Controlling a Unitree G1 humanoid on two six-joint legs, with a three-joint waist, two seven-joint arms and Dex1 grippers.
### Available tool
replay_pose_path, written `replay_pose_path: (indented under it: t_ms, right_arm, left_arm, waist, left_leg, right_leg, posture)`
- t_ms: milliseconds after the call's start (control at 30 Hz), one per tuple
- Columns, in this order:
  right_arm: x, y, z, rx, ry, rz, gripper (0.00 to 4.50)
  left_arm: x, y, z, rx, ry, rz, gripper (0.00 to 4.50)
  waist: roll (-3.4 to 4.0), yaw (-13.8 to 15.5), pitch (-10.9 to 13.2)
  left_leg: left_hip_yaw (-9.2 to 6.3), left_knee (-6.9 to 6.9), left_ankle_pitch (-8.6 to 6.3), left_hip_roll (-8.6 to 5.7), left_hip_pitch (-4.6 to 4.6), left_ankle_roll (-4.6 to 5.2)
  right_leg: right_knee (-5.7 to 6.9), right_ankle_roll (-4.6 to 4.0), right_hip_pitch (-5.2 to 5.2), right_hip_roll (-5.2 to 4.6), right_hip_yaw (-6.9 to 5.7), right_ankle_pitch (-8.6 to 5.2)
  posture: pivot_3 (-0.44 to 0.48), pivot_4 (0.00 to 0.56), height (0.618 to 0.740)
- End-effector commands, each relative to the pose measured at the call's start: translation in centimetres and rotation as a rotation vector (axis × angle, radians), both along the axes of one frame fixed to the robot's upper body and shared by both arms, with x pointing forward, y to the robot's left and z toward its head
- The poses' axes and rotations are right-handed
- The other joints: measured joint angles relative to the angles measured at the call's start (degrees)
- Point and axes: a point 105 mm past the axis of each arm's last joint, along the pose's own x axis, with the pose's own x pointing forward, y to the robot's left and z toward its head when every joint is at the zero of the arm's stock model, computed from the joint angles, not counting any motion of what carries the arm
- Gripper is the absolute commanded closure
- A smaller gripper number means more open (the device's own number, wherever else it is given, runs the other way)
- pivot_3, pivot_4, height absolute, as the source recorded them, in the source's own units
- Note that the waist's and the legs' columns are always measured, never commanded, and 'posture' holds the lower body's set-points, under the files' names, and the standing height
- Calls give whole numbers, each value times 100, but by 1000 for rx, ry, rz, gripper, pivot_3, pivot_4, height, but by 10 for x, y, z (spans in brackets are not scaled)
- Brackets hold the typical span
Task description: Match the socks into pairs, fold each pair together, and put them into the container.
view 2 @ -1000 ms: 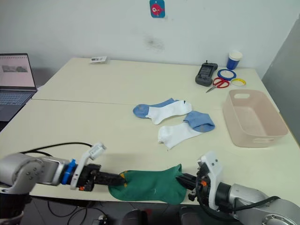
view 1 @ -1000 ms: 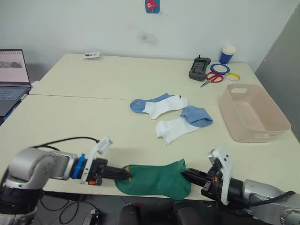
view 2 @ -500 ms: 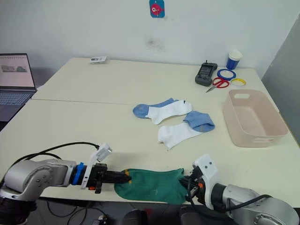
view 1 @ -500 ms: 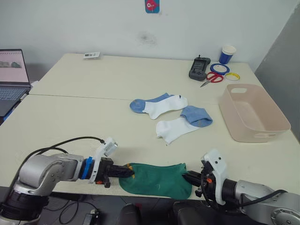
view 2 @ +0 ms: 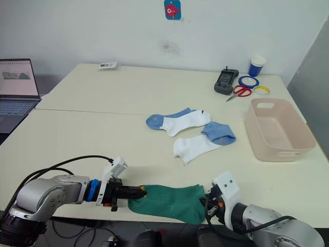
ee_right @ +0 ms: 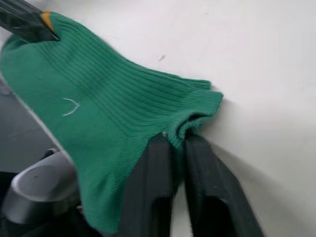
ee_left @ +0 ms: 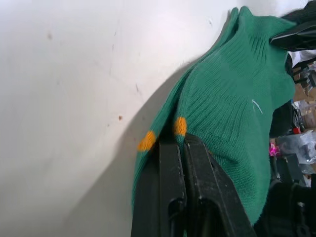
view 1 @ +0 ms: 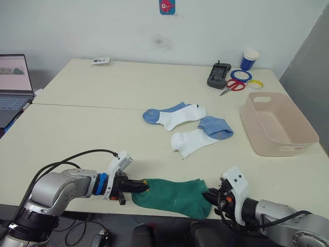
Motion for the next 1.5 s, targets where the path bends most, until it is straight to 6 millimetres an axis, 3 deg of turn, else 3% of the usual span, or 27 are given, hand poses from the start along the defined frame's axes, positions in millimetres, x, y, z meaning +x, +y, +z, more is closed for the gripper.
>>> replay_pose_path:
  t_ms: [33,233,300,400,733,800,900,1100,1200,1367,1500]
  right_arm:
    - [-1,2,9,4,-62,1,2412]
    - [-2,-6,25,49,-137,-41,458]
    - [-1,-10,23,55,-137,-65,37]
    - [3,-11,15,58,-125,-104,37]
    - [-2,2,-8,45,-74,-100,37]
    - [-2,5,-11,46,-68,-98,414]
    - [-3,9,-12,50,-64,-91,1225]
    - [-5,10,-4,49,-83,-68,3324]
    - [2,5,4,40,-123,-77,4410]
    - [21,-11,17,28,-167,-128,4466]
    - [36,-23,21,1,-173,-150,4466]
  left_arm:
    - [-6,1,8,-12,-52,-37,3889]
    - [-9,16,42,-60,-139,-45,2182]
    - [-3,24,41,-11,-172,-30,2177]
    - [4,25,30,40,-214,-25,2177]
    - [-13,8,-3,97,-170,-119,2177]
    - [-14,9,-7,105,-159,-117,2177]
    - [-16,6,-10,87,-129,-115,2767]
    - [-21,-4,2,7,-133,-136,4499]
    - [-11,-14,13,-44,-170,-106,4500]
    - [9,-35,29,-94,-215,-105,4500]
    - [29,-45,26,-64,-249,-91,4500]
  waist:
    - [0,0,0]
    - [-1,-4,2]
    - [1,-1,2]
    - [1,4,1]
    - [0,0,-3]
    - [0,-1,-4]
    - [2,-2,-7]
    - [2,-2,-7]
    - [1,4,-6]
    - [-2,21,-5]
    - [-2,14,-5]
  left_leg:
    - [0,-1,0,1,0,0]
    - [-2,-5,0,3,0,0]
    - [-2,-5,0,2,0,0]
    - [4,-6,0,-1,0,0]
    - [6,-9,0,1,1,0]
    - [6,-9,0,1,3,-1]
    - [6,-10,0,1,4,-1]
    - [9,-11,0,1,4,-1]
    - [9,-11,0,1,3,-1]
    - [5,-8,0,-1,0,0]
    - [7,-7,0,-2,-1,0]
  right_leg:
    - [-1,0,0,0,0,0]
    - [-1,0,-1,0,-3,0]
    - [-4,0,-1,0,-3,0]
    - [-9,0,-1,-3,1,-1]
    - [-10,0,-1,-2,4,-1]
    - [-11,0,-1,-2,5,-1]
    - [-10,0,0,-2,4,-1]
    - [-11,0,-1,-2,6,-1]
    - [-11,0,-1,-3,6,-1]
    - [-10,0,0,0,4,-1]
    - [-10,0,0,6,8,-1]
  posture:
    - [0,150,725]
    - [0,150,725]
    - [0,150,725]
    - [0,150,725]
    - [0,150,725]
    - [0,150,725]
    - [0,150,725]
    - [0,150,725]
    - [0,150,725]
    - [0,150,725]
    - [0,150,725]
